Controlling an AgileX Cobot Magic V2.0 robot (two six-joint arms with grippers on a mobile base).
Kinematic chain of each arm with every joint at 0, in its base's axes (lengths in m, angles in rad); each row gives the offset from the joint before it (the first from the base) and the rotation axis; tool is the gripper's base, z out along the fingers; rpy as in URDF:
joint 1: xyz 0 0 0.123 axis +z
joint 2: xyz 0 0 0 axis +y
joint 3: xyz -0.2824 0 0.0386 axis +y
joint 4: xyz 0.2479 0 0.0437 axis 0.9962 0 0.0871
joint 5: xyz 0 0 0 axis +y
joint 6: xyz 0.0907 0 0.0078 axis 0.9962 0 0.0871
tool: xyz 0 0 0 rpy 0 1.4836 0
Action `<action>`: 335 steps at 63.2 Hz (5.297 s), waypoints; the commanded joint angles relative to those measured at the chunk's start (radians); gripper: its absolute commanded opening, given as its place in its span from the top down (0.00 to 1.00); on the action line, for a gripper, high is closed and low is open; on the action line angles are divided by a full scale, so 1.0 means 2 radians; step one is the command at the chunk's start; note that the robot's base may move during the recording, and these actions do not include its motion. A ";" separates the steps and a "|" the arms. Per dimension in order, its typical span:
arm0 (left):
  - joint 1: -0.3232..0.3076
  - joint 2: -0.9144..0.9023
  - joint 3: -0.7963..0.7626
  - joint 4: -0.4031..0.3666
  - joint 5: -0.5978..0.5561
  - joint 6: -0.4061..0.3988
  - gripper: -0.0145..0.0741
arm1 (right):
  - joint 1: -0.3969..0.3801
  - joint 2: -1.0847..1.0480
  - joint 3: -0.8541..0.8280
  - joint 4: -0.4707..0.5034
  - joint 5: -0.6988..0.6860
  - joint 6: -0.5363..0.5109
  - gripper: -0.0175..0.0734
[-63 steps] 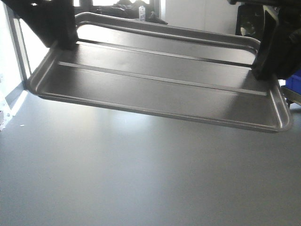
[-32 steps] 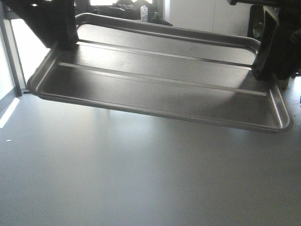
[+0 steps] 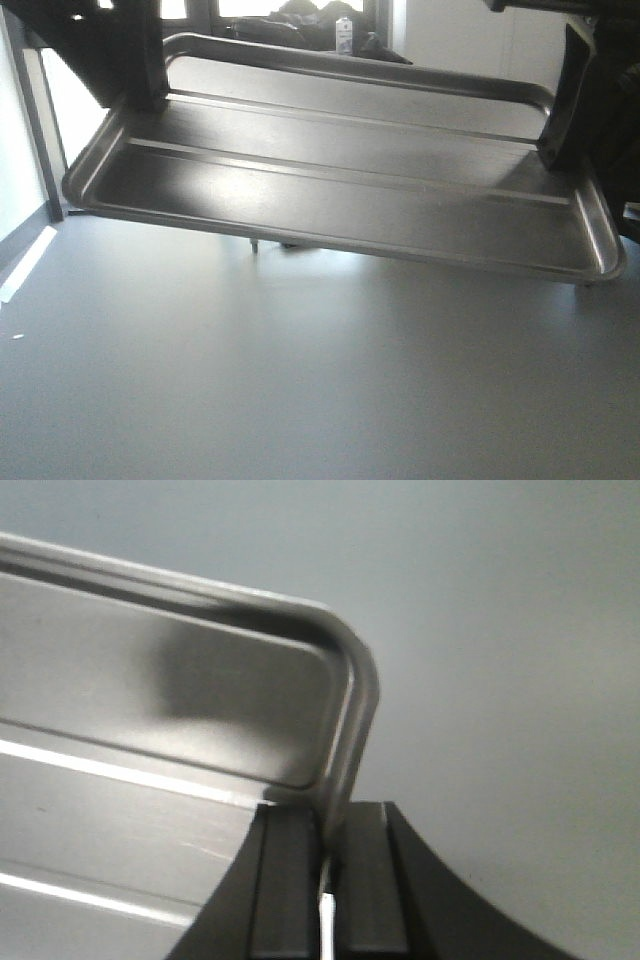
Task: Grab silver tray and stack on right shelf
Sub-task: 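Hold the silver tray level with both grippers while the base drives to another shelf, then position the held silver tray above the larger grey tray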
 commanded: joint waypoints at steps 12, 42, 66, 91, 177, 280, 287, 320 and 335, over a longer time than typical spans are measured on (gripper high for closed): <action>-0.001 -0.016 -0.017 0.022 -0.005 -0.002 0.94 | -0.001 -0.014 -0.015 -0.019 -0.006 -0.014 0.75; -0.001 -0.016 -0.017 0.022 -0.005 -0.002 0.94 | -0.001 -0.014 -0.015 -0.019 -0.007 -0.014 0.75; -0.001 -0.015 -0.017 0.022 -0.005 -0.002 0.94 | -0.001 -0.014 -0.015 -0.019 -0.007 -0.014 0.75; -0.001 -0.015 -0.017 0.022 -0.005 -0.002 0.94 | -0.001 -0.014 -0.015 -0.019 -0.007 -0.014 0.75; -0.001 -0.015 -0.017 0.022 -0.005 -0.002 0.94 | -0.001 -0.014 -0.015 -0.019 -0.006 -0.014 0.75; -0.001 -0.015 -0.017 0.022 -0.005 -0.002 0.94 | -0.001 -0.014 -0.015 -0.019 -0.006 -0.014 0.75; -0.001 -0.015 -0.017 0.022 -0.005 -0.002 0.94 | -0.001 -0.014 -0.015 -0.019 -0.006 -0.014 0.75; 0.003 -0.003 -0.019 0.031 -0.049 -0.001 0.94 | -0.004 -0.007 -0.044 -0.019 -0.025 -0.037 0.75; 0.020 0.052 -0.023 0.031 -0.063 -0.001 0.94 | -0.036 0.042 -0.097 -0.019 0.000 -0.062 0.75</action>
